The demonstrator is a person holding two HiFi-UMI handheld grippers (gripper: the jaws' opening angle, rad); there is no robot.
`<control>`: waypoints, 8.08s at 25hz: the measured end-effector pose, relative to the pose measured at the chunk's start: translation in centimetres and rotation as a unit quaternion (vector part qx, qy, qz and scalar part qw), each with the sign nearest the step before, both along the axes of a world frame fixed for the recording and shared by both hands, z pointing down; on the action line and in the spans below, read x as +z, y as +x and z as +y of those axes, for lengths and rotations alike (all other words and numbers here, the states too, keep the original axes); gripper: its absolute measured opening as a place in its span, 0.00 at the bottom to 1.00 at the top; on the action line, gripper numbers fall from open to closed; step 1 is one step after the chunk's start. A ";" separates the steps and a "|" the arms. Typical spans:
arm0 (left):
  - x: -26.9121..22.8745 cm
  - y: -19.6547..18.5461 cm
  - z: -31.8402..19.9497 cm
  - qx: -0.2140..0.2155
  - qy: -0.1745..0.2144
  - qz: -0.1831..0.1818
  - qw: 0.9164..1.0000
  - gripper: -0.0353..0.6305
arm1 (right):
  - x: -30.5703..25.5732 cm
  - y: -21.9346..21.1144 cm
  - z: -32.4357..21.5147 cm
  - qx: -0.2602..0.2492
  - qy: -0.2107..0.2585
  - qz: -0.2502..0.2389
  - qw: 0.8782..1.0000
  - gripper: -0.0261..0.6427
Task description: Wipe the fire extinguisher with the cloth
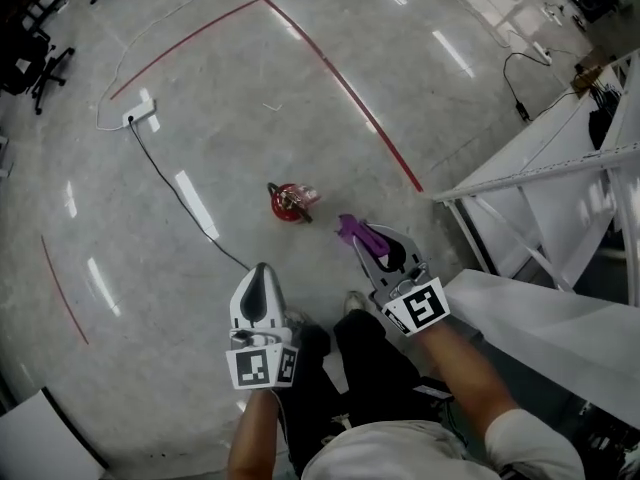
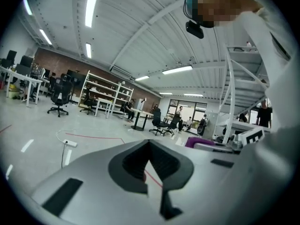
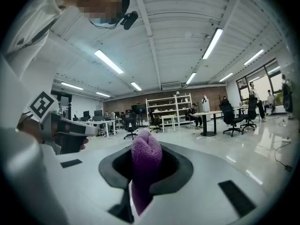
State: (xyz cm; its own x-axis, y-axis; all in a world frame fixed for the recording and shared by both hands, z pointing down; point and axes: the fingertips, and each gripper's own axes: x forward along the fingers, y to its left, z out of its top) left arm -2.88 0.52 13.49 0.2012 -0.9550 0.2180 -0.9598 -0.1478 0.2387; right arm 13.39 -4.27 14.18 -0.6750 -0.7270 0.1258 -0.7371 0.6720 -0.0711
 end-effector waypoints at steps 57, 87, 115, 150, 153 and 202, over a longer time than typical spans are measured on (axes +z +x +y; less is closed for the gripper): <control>30.6 -2.2 -0.8 0.028 0.036 -0.015 0.999 0.06 | 40.4 -7.5 -11.8 -0.099 -0.018 -0.026 0.995 0.14; 31.7 -2.2 0.6 0.032 0.020 -0.015 0.999 0.06 | 54.4 -6.8 -13.0 -0.035 -0.098 0.000 0.995 0.14; 34.0 -2.2 2.0 0.040 0.004 -0.008 0.999 0.06 | 67.9 -6.7 -10.6 -0.036 -0.185 0.062 0.980 0.14; 30.1 -3.4 0.2 0.062 0.067 0.022 0.996 0.06 | 27.9 -5.2 -4.5 -0.181 0.194 0.056 0.962 0.14; 29.9 -3.7 0.4 0.061 0.066 0.026 0.996 0.06 | 25.0 -6.5 -5.1 -0.152 0.269 0.105 0.945 0.14; 30.4 -9.5 1.6 0.024 0.063 0.061 0.996 0.06 | 33.9 -14.5 -2.7 -0.112 0.090 0.353 0.924 0.14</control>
